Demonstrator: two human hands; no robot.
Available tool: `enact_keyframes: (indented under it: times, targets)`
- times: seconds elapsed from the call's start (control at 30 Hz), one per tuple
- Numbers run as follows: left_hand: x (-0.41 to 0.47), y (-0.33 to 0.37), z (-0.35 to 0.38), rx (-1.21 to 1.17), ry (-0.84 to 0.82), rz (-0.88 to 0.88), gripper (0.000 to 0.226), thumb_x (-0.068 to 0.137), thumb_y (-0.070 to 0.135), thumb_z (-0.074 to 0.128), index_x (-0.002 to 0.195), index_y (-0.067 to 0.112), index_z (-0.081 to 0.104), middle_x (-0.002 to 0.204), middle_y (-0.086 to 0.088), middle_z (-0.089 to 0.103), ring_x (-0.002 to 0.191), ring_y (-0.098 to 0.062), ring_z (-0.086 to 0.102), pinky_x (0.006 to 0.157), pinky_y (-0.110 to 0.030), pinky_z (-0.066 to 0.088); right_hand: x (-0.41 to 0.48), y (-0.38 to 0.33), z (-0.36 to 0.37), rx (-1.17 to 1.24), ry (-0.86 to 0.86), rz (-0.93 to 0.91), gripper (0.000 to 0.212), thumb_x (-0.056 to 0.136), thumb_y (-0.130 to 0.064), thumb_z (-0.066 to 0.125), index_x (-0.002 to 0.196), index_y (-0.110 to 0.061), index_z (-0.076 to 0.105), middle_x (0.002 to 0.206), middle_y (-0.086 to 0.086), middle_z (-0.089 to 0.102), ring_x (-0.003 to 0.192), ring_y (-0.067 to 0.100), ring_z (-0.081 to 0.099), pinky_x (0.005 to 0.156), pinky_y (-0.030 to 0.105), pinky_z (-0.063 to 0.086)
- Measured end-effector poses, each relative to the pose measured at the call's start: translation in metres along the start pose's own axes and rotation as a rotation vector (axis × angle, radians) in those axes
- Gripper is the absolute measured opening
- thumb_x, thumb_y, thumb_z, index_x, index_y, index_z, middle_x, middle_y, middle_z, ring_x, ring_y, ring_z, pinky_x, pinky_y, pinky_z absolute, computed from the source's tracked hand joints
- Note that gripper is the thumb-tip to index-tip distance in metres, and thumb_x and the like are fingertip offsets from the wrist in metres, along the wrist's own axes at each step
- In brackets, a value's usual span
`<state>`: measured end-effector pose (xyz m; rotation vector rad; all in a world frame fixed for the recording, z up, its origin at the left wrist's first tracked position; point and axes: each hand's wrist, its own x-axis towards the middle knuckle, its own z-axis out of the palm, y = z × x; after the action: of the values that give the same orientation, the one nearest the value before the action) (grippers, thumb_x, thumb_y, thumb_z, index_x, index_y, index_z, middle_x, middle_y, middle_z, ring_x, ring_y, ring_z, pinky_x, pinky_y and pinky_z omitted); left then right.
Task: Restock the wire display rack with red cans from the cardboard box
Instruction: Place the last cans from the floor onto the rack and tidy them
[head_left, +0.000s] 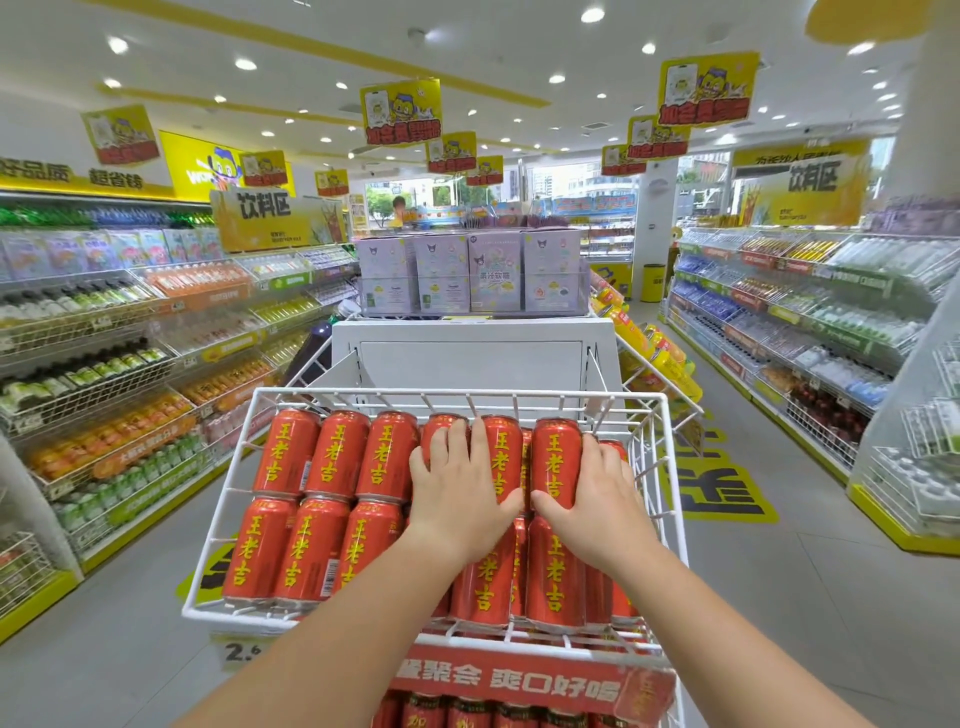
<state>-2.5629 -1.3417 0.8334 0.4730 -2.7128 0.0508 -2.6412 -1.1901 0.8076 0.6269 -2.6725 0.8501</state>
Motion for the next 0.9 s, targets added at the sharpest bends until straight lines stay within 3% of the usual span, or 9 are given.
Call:
enact_keyframes:
  times: [0.17,0.37,0.57,0.7,0.9]
  targets:
    - [-0.023,-0.015,-0.011,0.028,-0.03,0.075,0.096,0.093,0.071,0.033,0.162,0.017,-0.007,0.171,-0.011,-0.002,0.156,-0.033,-0.004,0.123,-0.061,0.007,-0.023,-0.007,-0.014,-0.2,-0.003,-0.094,0.096,0.088,-0.07,0.042,0.159,-0.015,0.009,0.165,0.01,0.016,0.152,0.029,0.012,0.125,0.044,0.012]
    - [-0.062,-0.037,-0.035,0.066,-0.021,0.182,0.096,0.093,0.074,0.027,0.162,0.018,-0.009,0.17,-0.011,-0.007,0.156,-0.034,-0.01,0.122,-0.063,0.003,-0.07,-0.025,-0.035,-0.402,-0.033,-0.153,0.092,0.091,-0.073,0.028,0.161,-0.019,0.006,0.168,0.009,0.005,0.155,0.028,-0.001,0.125,0.047,0.003]
    - [-0.113,-0.061,-0.049,0.073,-0.068,0.278,0.098,0.093,0.074,0.029,0.161,0.016,-0.012,0.17,-0.011,-0.006,0.156,-0.036,-0.008,0.122,-0.064,0.003,-0.126,-0.043,-0.052,-0.547,-0.066,-0.154,0.089,0.091,-0.074,0.024,0.161,-0.021,0.005,0.168,0.01,0.005,0.154,0.029,0.0,0.125,0.047,0.003]
    - [-0.147,-0.068,-0.039,0.067,-0.047,0.338,0.101,0.085,0.078,0.015,0.161,0.016,-0.011,0.171,-0.011,-0.002,0.156,-0.035,-0.006,0.122,-0.063,0.006,-0.167,-0.048,-0.059,-0.593,-0.053,-0.138,0.091,0.088,-0.074,0.017,0.161,-0.021,0.006,0.168,0.011,0.006,0.154,0.03,0.001,0.124,0.047,0.005]
    - [-0.212,-0.06,-0.019,0.024,-0.107,0.352,0.099,0.091,0.077,0.023,0.161,0.018,-0.014,0.171,-0.011,-0.005,0.156,-0.034,-0.006,0.123,-0.062,0.003,-0.22,-0.031,-0.06,-0.561,-0.11,-0.141,0.087,0.093,-0.071,0.028,0.161,-0.023,0.001,0.168,0.01,-0.002,0.154,0.031,-0.004,0.124,0.048,0.004]
